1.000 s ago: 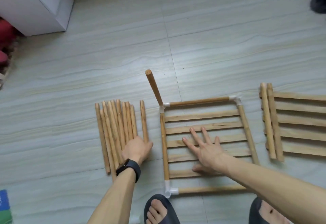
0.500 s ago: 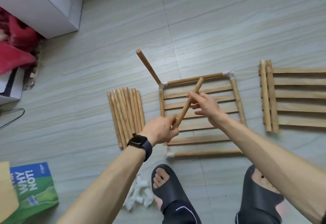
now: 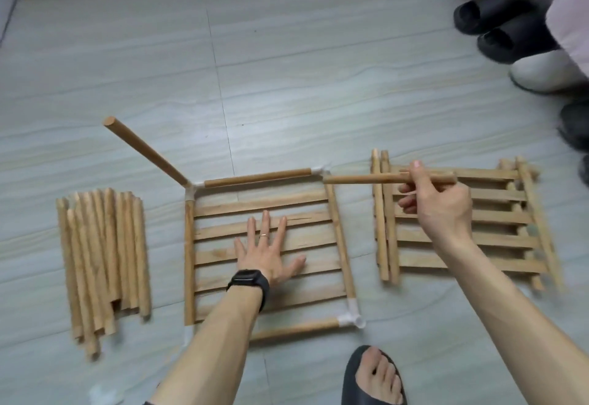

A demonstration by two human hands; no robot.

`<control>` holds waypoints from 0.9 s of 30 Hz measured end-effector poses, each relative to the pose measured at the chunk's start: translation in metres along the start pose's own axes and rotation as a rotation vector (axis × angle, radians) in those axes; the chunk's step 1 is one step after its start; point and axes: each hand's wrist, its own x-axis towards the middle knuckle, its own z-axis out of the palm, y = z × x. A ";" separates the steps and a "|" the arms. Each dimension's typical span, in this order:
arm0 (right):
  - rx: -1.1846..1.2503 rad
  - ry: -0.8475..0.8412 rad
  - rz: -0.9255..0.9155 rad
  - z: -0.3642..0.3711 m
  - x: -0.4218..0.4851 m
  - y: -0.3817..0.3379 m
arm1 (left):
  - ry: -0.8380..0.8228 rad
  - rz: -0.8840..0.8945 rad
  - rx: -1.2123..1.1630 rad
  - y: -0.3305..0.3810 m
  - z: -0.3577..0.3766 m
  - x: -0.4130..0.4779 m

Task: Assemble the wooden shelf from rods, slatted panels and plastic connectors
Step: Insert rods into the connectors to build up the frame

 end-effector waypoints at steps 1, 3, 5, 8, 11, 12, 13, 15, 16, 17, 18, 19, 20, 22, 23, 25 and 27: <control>-0.049 0.012 -0.045 0.002 0.005 -0.002 | -0.002 -0.011 0.002 -0.001 0.011 0.003; -0.154 0.027 -0.108 0.010 0.012 -0.006 | 0.014 -0.017 0.019 -0.007 0.025 0.007; -0.200 0.037 -0.134 0.019 0.018 -0.011 | 0.003 -0.016 0.013 -0.011 0.030 0.010; -0.216 0.038 -0.154 0.028 0.024 -0.020 | 0.000 -0.037 -0.007 -0.012 0.033 0.013; -0.278 0.017 -0.223 0.031 0.027 -0.029 | 0.011 -0.036 -0.023 -0.011 0.035 0.014; -0.300 0.010 -0.252 0.032 0.027 -0.032 | 0.010 -0.034 -0.030 -0.011 0.035 0.013; -0.323 0.006 -0.278 0.034 0.028 -0.035 | 0.007 -0.035 -0.036 -0.011 0.035 0.013; -0.388 -0.007 -0.334 0.036 0.029 -0.040 | 0.004 -0.040 -0.044 -0.011 0.034 0.013; -0.423 -0.021 -0.370 0.037 0.030 -0.043 | 0.002 -0.041 -0.045 -0.011 0.034 0.012; -0.452 -0.042 -0.419 0.039 0.031 -0.045 | -0.001 -0.042 -0.046 -0.011 0.033 0.011; -0.482 -0.070 -0.490 0.040 0.030 -0.046 | -0.003 -0.044 -0.046 -0.010 0.032 0.010; -0.519 -0.097 -0.594 0.043 0.028 -0.046 | -0.006 -0.045 -0.047 -0.010 0.031 0.009; -0.561 -0.120 -0.719 0.045 0.025 -0.046 | -0.011 -0.046 -0.049 -0.009 0.031 0.009; -0.647 -0.165 -0.917 0.051 0.016 -0.045 | -0.022 -0.047 -0.058 -0.008 0.029 0.008; -0.687 -0.201 -0.973 0.054 0.012 -0.044 | -0.026 -0.047 -0.060 -0.008 0.029 0.008; -0.760 -0.282 -1.062 0.060 0.000 -0.039 | -0.037 -0.051 -0.058 -0.008 0.028 0.008; -0.831 -0.358 -1.142 0.065 -0.012 -0.032 | -0.044 -0.057 -0.055 -0.007 0.028 0.007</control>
